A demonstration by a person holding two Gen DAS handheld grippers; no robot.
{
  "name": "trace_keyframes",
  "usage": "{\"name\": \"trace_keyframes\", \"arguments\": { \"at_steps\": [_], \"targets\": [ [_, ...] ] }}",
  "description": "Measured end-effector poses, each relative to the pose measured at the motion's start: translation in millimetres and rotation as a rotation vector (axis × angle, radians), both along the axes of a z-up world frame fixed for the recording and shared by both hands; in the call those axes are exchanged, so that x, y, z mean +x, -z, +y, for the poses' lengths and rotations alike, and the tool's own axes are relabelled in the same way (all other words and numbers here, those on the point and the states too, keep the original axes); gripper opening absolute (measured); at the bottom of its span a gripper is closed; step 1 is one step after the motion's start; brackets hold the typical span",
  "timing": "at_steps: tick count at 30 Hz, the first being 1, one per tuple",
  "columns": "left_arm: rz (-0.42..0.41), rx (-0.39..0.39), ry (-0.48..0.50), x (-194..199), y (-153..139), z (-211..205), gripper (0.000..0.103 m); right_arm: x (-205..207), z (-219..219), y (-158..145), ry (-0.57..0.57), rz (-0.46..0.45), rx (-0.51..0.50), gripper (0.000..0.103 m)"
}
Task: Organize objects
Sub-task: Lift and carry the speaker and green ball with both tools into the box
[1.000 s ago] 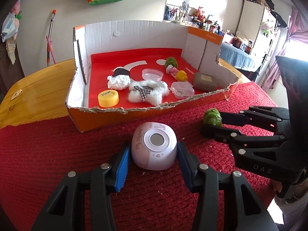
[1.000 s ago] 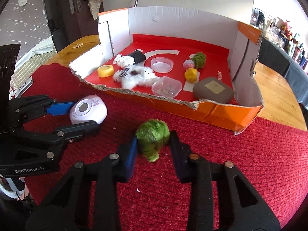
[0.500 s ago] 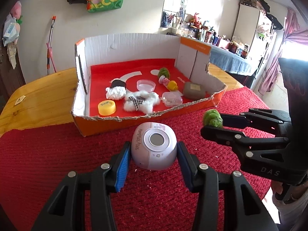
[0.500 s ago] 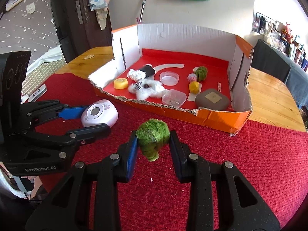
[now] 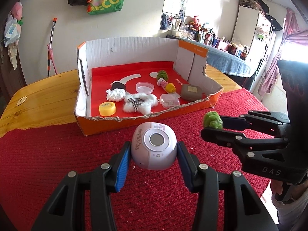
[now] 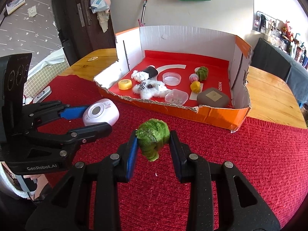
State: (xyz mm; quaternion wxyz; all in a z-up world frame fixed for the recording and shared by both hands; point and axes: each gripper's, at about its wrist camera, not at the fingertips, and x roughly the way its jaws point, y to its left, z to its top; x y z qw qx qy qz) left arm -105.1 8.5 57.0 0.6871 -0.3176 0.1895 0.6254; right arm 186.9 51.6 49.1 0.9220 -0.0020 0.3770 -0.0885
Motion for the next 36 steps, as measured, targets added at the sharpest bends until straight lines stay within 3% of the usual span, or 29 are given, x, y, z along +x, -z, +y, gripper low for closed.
{"name": "trace_keyframes", "arguments": {
  "at_steps": [9, 16, 26, 36],
  "targets": [
    [-0.014, 0.022, 0.016, -11, -28, 21, 0.049, 15, 3, -32, -0.014, -0.020, -0.083, 0.030],
    [0.017, 0.019, 0.007, -24, -52, 68, 0.049, 62, -19, -60, 0.011, 0.007, -0.121, 0.030],
    [-0.018, -0.058, -0.007, -44, -49, 135, 0.049, 131, -73, -74, 0.097, 0.065, -0.008, 0.030],
    [-0.100, -0.152, -0.010, -56, -22, 187, 0.049, 182, -115, -57, 0.174, 0.146, 0.122, 0.030]
  ]
}}
